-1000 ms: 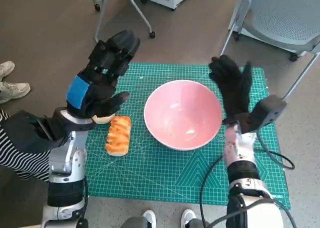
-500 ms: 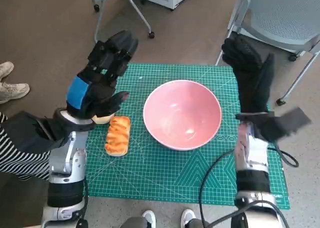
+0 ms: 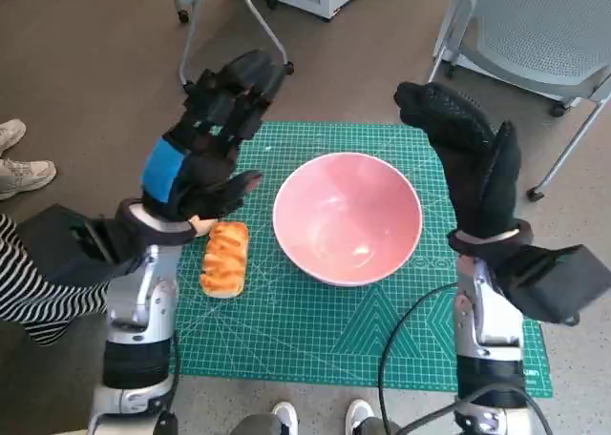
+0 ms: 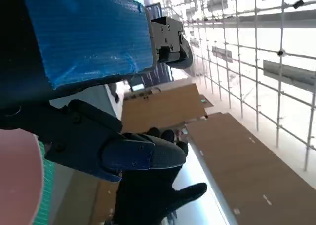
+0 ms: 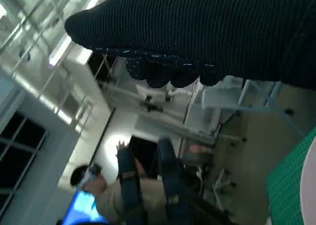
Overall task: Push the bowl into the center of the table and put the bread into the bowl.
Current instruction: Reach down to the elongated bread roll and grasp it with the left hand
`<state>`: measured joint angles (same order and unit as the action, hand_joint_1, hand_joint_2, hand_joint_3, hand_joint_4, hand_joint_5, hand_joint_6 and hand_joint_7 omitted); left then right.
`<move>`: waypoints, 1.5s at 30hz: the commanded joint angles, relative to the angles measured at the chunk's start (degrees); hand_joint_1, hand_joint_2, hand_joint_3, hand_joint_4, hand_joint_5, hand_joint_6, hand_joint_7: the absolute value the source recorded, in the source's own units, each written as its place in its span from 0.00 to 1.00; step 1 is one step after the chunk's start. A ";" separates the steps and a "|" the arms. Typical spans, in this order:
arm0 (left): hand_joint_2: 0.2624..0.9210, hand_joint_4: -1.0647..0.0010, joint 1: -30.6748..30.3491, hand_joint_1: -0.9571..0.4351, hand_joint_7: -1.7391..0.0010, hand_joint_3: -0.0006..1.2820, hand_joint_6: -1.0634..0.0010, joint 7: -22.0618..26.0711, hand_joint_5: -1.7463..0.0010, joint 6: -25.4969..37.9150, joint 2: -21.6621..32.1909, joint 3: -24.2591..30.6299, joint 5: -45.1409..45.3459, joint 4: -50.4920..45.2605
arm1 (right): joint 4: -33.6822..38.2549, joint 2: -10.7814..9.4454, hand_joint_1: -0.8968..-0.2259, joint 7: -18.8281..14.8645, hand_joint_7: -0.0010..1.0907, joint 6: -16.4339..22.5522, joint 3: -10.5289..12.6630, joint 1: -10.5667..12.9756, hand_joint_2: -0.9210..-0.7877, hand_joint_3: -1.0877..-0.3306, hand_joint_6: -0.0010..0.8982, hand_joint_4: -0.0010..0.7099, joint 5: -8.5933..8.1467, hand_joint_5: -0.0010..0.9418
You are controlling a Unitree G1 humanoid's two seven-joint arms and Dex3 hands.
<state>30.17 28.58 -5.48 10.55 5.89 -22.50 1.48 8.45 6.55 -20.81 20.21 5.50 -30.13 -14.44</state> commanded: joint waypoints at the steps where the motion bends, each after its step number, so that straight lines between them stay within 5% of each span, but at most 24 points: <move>1: 1.00 0.92 1.66 0.25 0.67 0.23 1.00 0.50 0.97 -0.18 -1.05 -0.66 -0.59 0.18 | -2.13 1.28 0.34 0.05 0.59 -3.41 -0.22 1.94 0.00 0.46 0.03 0.25 -0.02 0.01; 21: 0.98 0.94 1.09 0.28 0.68 0.25 1.00 3.17 0.96 -0.37 2.84 0.38 1.14 -1.29 | -5.27 1.90 0.31 2.54 0.61 -6.35 -0.13 2.31 0.00 0.47 0.02 0.26 1.54 0.01; 34: 0.81 0.86 7.46 0.37 0.62 0.16 1.00 11.81 0.94 -25.07 24.45 0.49 18.40 13.95 | -5.35 2.15 0.31 2.44 0.61 -6.37 0.14 2.85 0.00 0.47 0.03 0.26 1.15 0.01; 45: 0.75 0.72 11.16 0.54 0.76 0.01 0.77 19.66 0.98 -41.07 33.72 -5.08 24.00 24.81 | -3.52 2.05 0.31 1.75 0.61 -5.73 0.56 2.40 0.00 0.48 0.03 0.26 0.16 0.01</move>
<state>40.28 46.96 -41.34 42.70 3.04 -1.49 23.96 3.50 8.60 -18.60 14.73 5.81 -28.37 -13.68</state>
